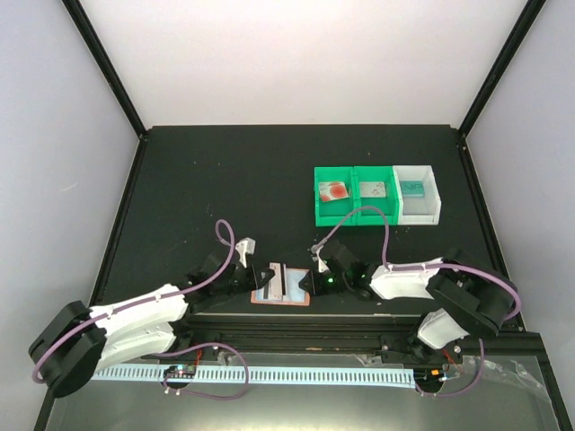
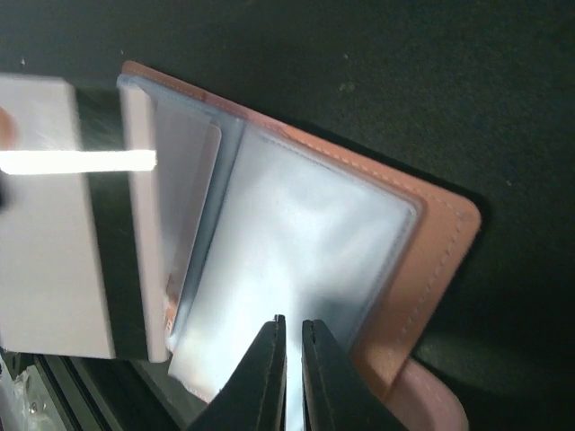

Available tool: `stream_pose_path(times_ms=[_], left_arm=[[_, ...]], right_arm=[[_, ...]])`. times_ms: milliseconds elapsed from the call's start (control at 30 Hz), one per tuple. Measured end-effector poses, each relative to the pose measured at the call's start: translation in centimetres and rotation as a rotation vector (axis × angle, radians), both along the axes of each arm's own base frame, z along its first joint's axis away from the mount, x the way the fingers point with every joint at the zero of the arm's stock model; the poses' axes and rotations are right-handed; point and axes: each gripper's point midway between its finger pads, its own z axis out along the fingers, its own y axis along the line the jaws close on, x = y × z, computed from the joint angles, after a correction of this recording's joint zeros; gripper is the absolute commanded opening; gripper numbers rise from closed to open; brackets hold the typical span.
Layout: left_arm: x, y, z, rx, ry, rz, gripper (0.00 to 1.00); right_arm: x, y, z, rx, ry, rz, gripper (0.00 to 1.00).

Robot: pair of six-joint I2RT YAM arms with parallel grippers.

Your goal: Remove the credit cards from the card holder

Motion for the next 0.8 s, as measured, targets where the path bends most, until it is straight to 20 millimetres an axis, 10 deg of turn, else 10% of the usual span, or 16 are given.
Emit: stream_pose_path(times_ms=[300,800], left_arm=[[0.8,0.1,3.2,0.0,-0.158,-0.029,0.02],[1.3,0.2,8.7,0.05,-0.566,-0.092,0.02]], right_arm=[[-0.4,-0.2,3.4,0.021,0.01,-0.007,0.2],[1.1,0.2,17.0,0.215,-0.024,-0.155,0.36]])
